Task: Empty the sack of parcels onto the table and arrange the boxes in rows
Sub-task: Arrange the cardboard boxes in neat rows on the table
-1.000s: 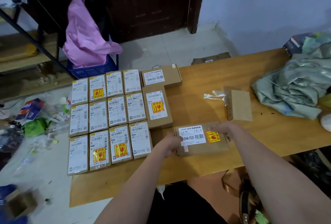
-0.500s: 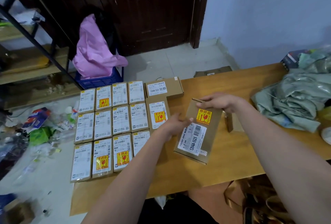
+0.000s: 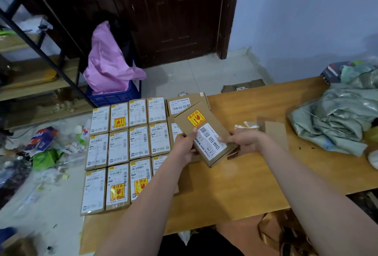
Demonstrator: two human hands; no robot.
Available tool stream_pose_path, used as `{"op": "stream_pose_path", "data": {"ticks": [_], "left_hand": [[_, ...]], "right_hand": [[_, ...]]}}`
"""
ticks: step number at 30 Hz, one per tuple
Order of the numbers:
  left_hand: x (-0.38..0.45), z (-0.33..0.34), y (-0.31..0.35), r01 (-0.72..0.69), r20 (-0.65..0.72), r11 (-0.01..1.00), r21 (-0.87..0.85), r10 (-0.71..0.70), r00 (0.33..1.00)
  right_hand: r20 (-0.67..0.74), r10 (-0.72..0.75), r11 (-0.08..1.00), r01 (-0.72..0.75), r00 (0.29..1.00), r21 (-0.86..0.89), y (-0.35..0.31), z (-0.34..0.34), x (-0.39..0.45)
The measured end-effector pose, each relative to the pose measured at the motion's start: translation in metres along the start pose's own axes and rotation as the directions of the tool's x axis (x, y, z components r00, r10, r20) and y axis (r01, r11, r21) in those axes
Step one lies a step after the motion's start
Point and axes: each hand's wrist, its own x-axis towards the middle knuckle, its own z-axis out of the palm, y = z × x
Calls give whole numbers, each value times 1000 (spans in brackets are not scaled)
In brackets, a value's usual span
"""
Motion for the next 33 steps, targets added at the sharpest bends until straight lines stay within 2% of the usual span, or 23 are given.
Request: {"op": "stream_pose_path", "data": {"ticks": [2, 8, 12, 16, 19, 24, 29, 33], "left_hand": [[2, -3, -2, 21, 6, 999, -38, -21, 1000], [8, -9, 0, 29, 79, 996, 79, -35, 996], [17, -19, 7, -46, 2, 998, 46, 46, 999], [22, -32, 14, -36, 7, 999, -19, 36, 999], [21, -28, 15, -46, -17, 994, -95, 44, 999], [26, -9, 10, -40, -36, 982, -183, 34, 999], [30, 13, 20, -30, -52, 974, -224, 19, 998], [41, 38, 29, -17, -60, 971, -237, 3, 998]], "right_hand": [[-31, -67, 994, 69, 997, 88, 4, 2, 4], [-140, -166, 971, 187, 976, 147, 5, -3, 12], [-146, -221, 956, 244, 964, 165, 0, -15, 6], [-140, -216, 953, 239, 966, 184, 1, -29, 7], [-251, -197, 867, 288, 948, 407, 6, -32, 16], [-178, -106, 828, 186, 978, 530, 22, -21, 24], [-321, -86, 731, 279, 943, 622, 10, -26, 26], [-348, -70, 662, 304, 935, 685, 0, -41, 33]]}}
